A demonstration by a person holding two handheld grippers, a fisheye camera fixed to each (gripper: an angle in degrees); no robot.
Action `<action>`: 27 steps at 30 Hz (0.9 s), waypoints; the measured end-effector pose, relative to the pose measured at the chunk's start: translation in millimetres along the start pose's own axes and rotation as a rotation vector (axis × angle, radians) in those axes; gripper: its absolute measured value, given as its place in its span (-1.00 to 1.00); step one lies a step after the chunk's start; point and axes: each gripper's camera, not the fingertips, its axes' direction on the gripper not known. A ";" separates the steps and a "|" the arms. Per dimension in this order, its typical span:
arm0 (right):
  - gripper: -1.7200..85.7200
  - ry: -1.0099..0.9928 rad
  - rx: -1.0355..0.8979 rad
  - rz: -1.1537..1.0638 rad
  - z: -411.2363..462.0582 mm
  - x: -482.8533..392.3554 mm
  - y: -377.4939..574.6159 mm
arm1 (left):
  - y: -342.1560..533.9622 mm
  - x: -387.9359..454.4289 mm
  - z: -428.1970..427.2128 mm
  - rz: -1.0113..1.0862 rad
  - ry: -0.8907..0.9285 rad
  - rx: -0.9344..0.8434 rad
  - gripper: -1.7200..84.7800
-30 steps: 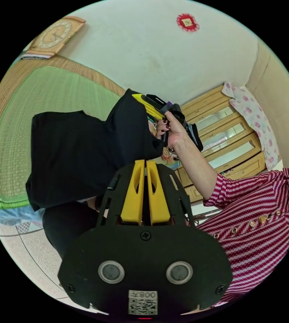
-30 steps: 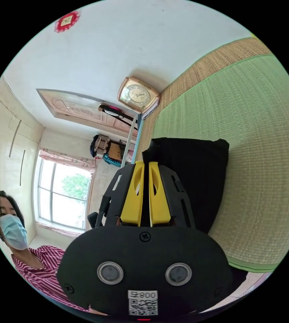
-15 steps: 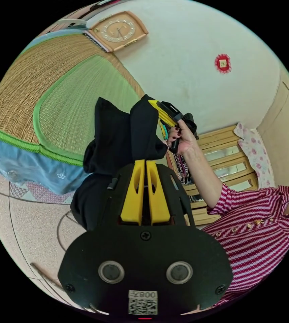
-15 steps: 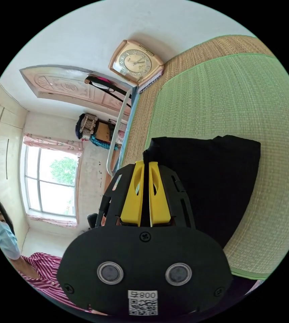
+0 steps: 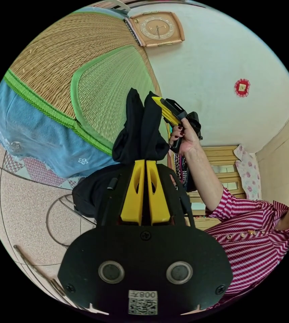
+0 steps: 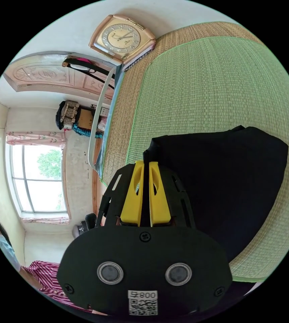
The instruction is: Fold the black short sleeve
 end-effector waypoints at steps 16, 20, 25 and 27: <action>-0.86 -0.013 -0.074 0.013 5.5 -46.8 -47.0 | -40.5 -68.8 44.3 -0.064 0.046 0.014 -0.94; -0.85 -0.049 -0.079 -0.017 -3.4 -57.7 -50.2 | -46.5 -77.9 52.3 -0.068 0.044 0.016 -0.94; -0.85 -0.102 -0.070 -0.047 -22.8 -68.7 -50.9 | -52.4 -85.0 61.7 -0.070 0.040 0.014 -0.94; -0.86 -0.122 -0.071 -0.048 -26.5 -70.8 -51.1 | -54.2 -87.1 65.2 -0.071 0.039 0.014 -0.94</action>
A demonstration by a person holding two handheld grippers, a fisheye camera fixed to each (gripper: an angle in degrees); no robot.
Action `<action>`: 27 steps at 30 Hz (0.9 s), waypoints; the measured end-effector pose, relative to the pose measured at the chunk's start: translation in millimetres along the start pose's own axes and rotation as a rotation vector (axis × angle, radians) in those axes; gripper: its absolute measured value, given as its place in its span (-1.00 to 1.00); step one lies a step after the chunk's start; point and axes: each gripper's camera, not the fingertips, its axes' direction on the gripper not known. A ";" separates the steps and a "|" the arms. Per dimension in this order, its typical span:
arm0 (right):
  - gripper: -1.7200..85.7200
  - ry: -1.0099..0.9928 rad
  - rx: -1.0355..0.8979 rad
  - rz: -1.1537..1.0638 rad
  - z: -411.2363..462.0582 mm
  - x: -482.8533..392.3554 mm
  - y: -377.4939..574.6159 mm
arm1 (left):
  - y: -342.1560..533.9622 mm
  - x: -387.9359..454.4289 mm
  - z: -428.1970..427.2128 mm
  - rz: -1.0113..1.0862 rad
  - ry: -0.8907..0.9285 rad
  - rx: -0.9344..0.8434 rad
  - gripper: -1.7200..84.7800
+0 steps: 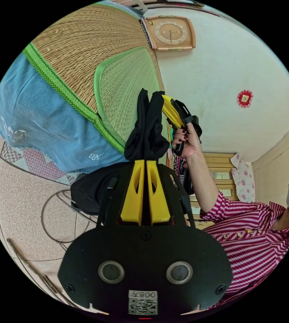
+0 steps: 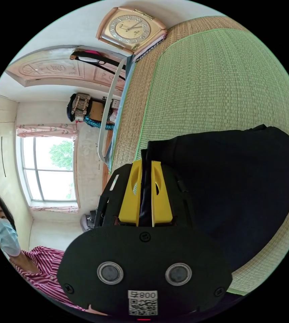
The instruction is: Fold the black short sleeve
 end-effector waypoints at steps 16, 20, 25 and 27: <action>-0.87 -0.012 -0.032 0.025 6.9 -15.4 -20.0 | 1.5 5.4 12.2 0.016 -0.022 0.012 -0.95; -0.89 -0.005 -0.038 0.026 11.1 -19.8 -24.0 | 3.7 25.7 10.8 0.080 -0.015 0.031 -0.95; -0.91 0.050 -0.084 0.033 24.9 -23.6 -33.0 | -6.7 49.5 25.3 0.163 -0.089 -0.018 -0.96; -0.92 0.045 -0.083 0.031 24.5 -26.2 -33.5 | -9.7 50.5 31.5 0.167 -0.155 -0.032 -0.96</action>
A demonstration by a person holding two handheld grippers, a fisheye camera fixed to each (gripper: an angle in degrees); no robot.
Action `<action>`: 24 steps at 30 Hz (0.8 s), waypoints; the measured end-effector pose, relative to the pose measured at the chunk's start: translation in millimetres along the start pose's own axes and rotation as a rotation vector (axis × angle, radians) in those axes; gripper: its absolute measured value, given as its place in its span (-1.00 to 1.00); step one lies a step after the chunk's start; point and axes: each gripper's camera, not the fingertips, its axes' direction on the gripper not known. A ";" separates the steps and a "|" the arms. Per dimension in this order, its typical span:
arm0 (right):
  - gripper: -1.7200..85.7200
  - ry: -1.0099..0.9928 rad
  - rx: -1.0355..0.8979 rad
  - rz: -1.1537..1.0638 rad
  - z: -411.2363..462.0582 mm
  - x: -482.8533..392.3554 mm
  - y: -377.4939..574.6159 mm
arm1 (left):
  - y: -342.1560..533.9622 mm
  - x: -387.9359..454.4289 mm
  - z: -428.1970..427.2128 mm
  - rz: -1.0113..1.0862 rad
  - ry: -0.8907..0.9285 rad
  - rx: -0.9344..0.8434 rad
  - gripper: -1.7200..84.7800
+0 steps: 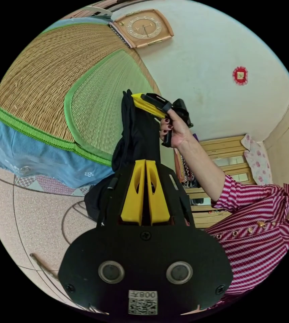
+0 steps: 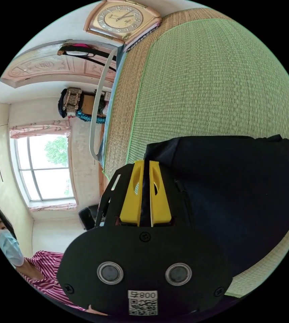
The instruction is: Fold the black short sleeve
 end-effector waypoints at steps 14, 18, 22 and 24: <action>-0.96 0.106 0.012 0.032 -5.0 9.5 6.9 | 10.9 14.5 7.8 -0.055 -0.080 -0.046 -0.96; -0.96 0.144 0.025 0.016 -6.5 5.0 13.5 | 14.5 22.6 7.2 -0.052 -0.093 -0.055 -0.96; -0.96 0.100 0.025 0.061 -5.8 18.9 17.0 | 19.4 31.5 3.4 -0.056 -0.098 -0.060 -0.96; -0.96 0.095 0.061 0.035 -11.6 12.6 23.3 | 22.4 40.2 -0.4 -0.042 -0.114 -0.056 -0.96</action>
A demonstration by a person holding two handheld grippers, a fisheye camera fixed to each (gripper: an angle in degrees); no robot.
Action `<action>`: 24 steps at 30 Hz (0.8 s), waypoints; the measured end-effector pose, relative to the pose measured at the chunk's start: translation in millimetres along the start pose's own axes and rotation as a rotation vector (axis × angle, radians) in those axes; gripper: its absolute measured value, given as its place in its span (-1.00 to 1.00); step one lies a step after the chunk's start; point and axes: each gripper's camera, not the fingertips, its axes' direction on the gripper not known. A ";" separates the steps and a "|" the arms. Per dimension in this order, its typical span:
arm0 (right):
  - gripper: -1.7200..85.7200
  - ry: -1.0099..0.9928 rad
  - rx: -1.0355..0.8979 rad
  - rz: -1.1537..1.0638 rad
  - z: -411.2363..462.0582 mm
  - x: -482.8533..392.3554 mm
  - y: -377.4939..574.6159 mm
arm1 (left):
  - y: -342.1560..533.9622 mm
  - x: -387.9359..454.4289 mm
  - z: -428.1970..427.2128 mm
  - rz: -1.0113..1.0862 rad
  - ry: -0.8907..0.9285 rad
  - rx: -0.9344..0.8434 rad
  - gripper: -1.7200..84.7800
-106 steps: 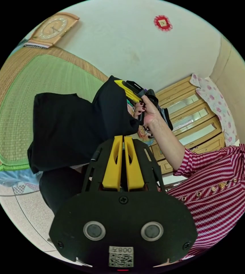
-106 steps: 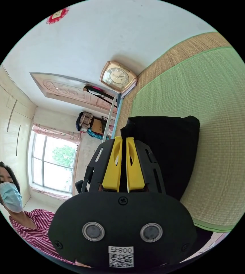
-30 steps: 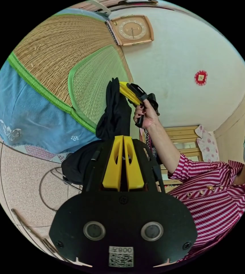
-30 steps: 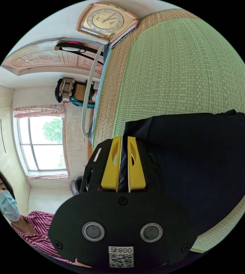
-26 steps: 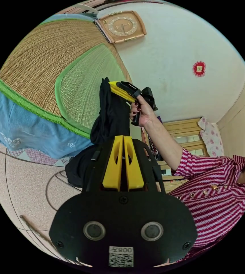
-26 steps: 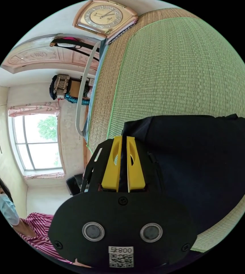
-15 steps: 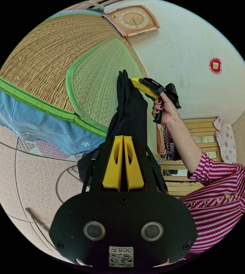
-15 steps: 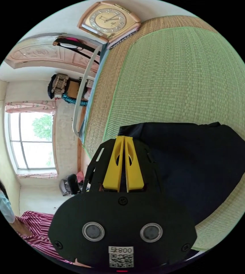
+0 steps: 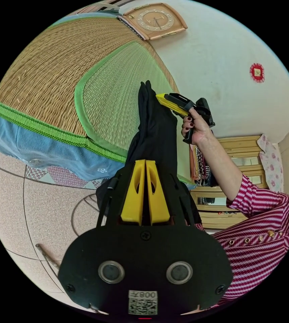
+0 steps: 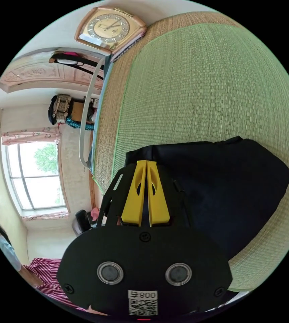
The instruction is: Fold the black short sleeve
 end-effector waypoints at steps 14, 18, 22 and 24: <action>-0.96 -0.048 -0.019 -0.071 4.7 7.0 73.6 | 25.9 28.1 -18.4 -0.008 -0.031 -0.014 -0.96; -0.96 -0.069 -0.115 -0.091 38.0 13.7 119.9 | 30.5 33.6 -21.4 0.000 -0.048 -0.019 -0.96; -0.96 -0.039 -0.172 -0.042 70.6 38.9 142.9 | 37.0 42.7 -30.2 0.001 -0.065 -0.018 -0.96; -0.96 -0.074 -0.150 -0.042 68.6 44.3 151.2 | 41.4 48.7 -37.2 0.007 -0.069 -0.007 -0.96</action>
